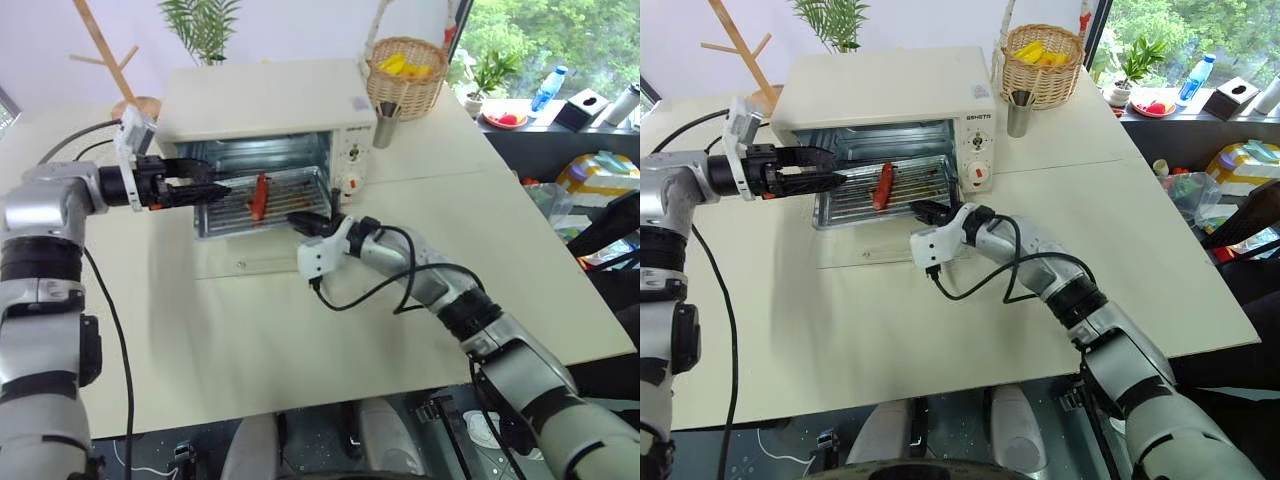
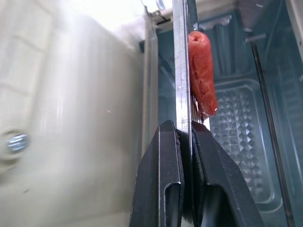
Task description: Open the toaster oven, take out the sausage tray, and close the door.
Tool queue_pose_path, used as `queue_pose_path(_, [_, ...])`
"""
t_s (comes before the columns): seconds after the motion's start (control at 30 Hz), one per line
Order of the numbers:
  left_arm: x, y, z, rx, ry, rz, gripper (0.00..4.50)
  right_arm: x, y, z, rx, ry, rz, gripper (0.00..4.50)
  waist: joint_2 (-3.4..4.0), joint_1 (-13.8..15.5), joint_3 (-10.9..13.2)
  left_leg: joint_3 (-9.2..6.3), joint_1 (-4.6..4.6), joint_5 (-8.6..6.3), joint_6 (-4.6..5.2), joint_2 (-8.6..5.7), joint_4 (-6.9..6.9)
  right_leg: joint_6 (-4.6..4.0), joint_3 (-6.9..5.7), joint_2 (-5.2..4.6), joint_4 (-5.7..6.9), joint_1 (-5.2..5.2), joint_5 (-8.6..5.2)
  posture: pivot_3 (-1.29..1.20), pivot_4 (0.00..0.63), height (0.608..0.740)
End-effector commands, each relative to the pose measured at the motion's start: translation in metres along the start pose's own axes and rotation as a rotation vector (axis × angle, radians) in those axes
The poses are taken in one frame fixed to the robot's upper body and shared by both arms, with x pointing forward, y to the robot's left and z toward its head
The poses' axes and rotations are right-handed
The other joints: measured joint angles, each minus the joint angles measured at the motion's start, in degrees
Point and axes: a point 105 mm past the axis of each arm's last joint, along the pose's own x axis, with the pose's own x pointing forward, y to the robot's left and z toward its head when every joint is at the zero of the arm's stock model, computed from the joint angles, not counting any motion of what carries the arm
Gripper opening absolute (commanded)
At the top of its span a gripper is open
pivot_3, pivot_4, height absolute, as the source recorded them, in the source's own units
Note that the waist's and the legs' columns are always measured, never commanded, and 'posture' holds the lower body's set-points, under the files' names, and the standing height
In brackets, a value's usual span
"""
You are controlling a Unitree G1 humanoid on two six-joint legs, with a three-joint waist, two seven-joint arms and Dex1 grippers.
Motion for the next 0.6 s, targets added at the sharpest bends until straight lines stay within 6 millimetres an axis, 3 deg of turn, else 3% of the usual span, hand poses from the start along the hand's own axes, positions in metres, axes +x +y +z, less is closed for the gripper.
queue_pose_path(0.03, [-0.019, -0.017, 0.016, 0.023, -0.033, -0.028, 4.50, -0.011, -0.020, 0.010, -0.043, -0.047, -0.065, 0.03, 0.00, -0.12, 0.00, 0.00, 0.01, 0.00, 0.00, 0.01, 0.00, 0.00, 0.01, 0.00, 0.01, 0.00, 0.00, 0.00, 0.150, 0.740])
queue_pose_path(0.23, [-0.053, -0.035, 0.011, -0.134, -0.066, 0.013, 4.50, -0.031, -0.019, 0.015, -0.049, -0.080, -0.077, 0.03, -0.01, 0.01, 0.00, -0.05, 0.02, 0.00, 0.00, 0.09, 0.03, -0.01, 0.01, 0.05, 0.03, 0.01, 0.00, 0.00, 0.150, 0.740])
queue_pose_path(0.4, [-0.075, -0.048, -0.008, -0.353, -0.097, 0.075, 4.50, -0.046, -0.020, 0.017, -0.050, -0.098, -0.083, 0.03, -0.01, 0.51, 0.00, -0.10, 0.09, 0.00, 0.00, 0.12, 0.04, -0.02, 0.03, 0.04, 0.02, 0.08, -0.01, 0.00, 0.150, 0.740])
queue_pose_path(0.6, [-0.079, -0.068, -0.037, -0.585, -0.132, 0.107, 4.50, -0.058, -0.021, 0.026, -0.044, -0.163, -0.079, 0.03, -0.04, 1.05, 0.00, -0.12, 0.12, 0.00, 0.00, 0.25, 0.07, -0.02, 0.02, 0.00, -0.01, 0.15, -0.01, 0.00, 0.150, 0.740])
